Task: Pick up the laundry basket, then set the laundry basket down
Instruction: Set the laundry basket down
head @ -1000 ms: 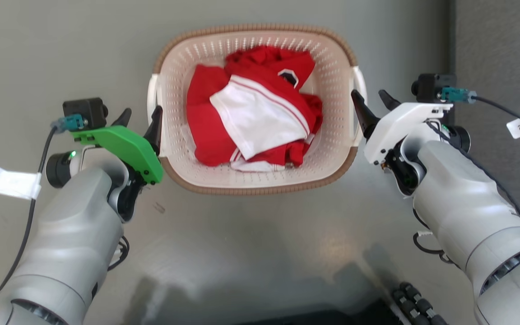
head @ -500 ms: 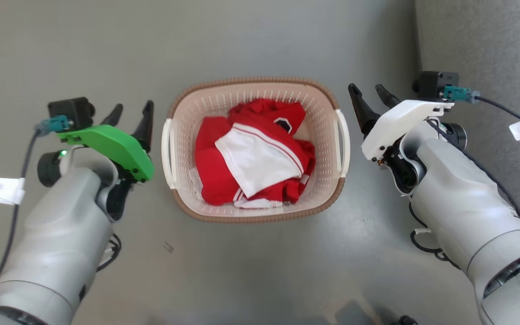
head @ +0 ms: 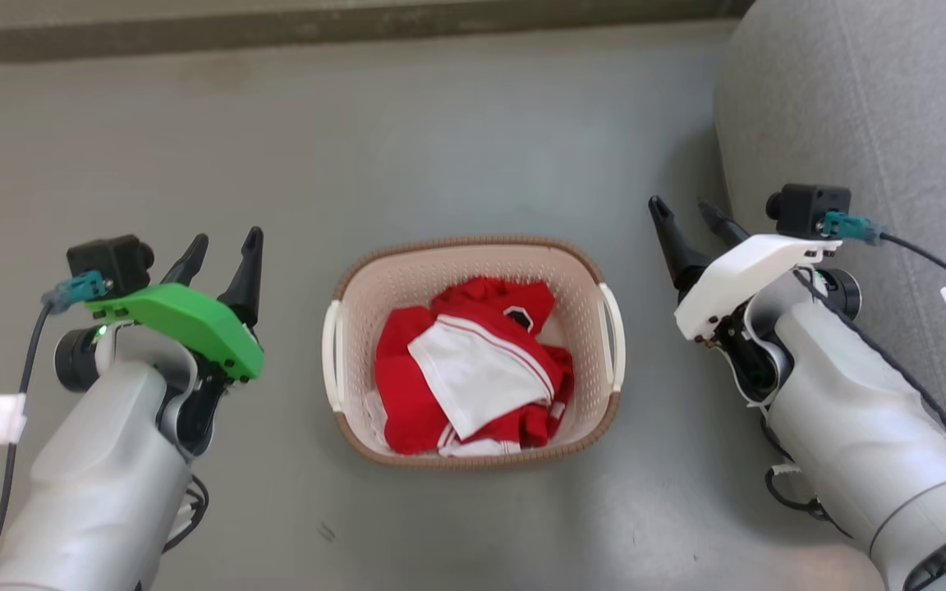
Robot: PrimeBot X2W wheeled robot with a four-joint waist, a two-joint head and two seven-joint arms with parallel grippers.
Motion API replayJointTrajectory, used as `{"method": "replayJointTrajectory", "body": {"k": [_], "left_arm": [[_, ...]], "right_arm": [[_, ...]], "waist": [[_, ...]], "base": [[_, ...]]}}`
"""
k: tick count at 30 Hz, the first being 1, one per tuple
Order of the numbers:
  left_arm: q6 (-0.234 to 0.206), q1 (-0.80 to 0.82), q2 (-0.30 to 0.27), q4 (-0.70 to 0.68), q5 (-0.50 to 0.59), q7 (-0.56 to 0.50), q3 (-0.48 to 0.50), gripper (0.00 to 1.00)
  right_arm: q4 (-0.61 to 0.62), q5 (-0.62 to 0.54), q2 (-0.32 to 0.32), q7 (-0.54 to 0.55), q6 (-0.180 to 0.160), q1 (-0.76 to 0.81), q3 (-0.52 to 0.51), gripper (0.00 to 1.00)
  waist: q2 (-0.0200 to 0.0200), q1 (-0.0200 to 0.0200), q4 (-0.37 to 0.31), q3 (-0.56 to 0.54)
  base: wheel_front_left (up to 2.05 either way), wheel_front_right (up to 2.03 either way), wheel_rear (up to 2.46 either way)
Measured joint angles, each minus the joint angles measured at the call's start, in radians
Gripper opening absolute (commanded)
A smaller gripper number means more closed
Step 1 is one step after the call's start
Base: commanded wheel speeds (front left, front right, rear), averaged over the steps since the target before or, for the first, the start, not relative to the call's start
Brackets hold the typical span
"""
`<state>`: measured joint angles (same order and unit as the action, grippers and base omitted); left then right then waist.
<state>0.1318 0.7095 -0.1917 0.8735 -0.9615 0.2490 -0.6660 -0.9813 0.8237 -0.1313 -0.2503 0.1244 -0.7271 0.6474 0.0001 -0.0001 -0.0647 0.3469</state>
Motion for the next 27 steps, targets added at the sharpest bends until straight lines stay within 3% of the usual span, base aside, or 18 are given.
{"method": "replayJointTrajectory", "body": {"k": [10,16,27], "left_arm": [[-0.002,-0.134,-0.008,-0.139,0.129,0.0,0.11,1.0],[-0.021,-0.24,-0.004,-0.239,0.184,0.002,0.194,1.0],[-0.049,-0.389,0.012,-0.406,0.258,0.003,0.345,1.0]], "right_arm": [[0.133,-0.1,-0.045,-0.001,-0.004,0.147,-0.067,1.0],[0.274,-0.165,-0.07,-0.001,-0.043,0.215,-0.149,1.0],[0.482,-0.278,-0.057,-0.002,-0.091,0.357,-0.254,1.0]], "waist": [[0.0,0.0,0.017,-0.144],[0.0,0.0,0.032,-0.224],[0.0,0.0,0.047,-0.298]], "base": [[0.0,0.0,0.0],[0.0,0.0,0.0],[0.0,0.0,0.0]]}}
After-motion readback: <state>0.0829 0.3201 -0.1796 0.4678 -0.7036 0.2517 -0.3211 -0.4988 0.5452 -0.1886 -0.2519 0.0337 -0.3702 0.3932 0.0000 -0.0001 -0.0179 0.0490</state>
